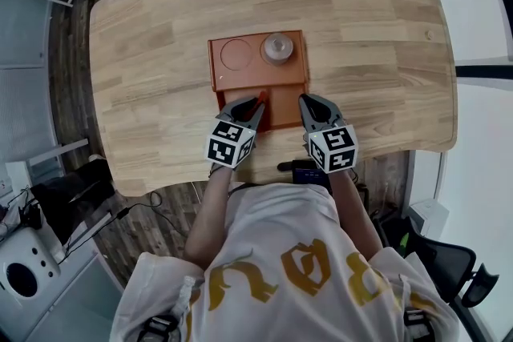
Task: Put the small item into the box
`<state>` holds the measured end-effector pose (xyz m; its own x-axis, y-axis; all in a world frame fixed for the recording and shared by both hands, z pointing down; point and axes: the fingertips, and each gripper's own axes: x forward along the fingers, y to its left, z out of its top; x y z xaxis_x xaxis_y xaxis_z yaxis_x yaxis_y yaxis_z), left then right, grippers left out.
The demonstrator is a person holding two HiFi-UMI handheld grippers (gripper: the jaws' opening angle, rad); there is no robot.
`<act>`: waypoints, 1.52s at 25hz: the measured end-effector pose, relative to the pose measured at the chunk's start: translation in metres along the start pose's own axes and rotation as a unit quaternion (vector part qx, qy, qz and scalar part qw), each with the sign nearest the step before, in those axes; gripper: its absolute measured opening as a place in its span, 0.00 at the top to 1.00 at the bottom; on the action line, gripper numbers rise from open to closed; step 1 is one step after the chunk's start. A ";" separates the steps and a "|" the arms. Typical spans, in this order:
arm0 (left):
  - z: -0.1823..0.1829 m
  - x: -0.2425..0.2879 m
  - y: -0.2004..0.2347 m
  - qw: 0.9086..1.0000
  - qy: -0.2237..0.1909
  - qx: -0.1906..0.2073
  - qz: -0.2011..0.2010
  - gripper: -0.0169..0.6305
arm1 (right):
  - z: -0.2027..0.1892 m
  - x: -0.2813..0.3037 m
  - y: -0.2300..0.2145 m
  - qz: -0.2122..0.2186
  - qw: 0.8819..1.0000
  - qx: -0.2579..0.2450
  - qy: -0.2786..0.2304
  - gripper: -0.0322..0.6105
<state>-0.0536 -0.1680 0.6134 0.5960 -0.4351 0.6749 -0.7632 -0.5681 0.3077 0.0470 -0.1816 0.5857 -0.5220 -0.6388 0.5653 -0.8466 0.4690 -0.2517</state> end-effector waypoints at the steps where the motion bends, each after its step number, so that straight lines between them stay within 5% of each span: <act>1: 0.000 0.002 0.000 1.000 0.003 -0.001 0.001 0.89 | -0.002 0.000 -0.001 0.001 1.000 0.002 0.003 0.93; 17: -0.014 0.018 -0.004 0.998 0.058 0.014 0.005 0.89 | -0.015 -0.003 -0.013 0.001 1.000 0.015 0.014 0.93; 29: -0.039 0.044 -0.002 0.984 0.161 0.074 0.033 0.89 | -0.016 -0.015 -0.027 0.001 0.999 0.036 0.003 0.93; 38: -0.042 0.047 -0.001 0.980 0.177 0.083 0.039 0.89 | -0.013 -0.032 -0.035 -0.019 0.999 0.043 -0.005 0.93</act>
<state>-0.0353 -0.1586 0.6725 0.3904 -0.2290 0.8917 -0.7350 -0.6608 0.1521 0.0946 -0.1699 0.5868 -0.4900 -0.6617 0.5675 -0.8713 0.3908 -0.2968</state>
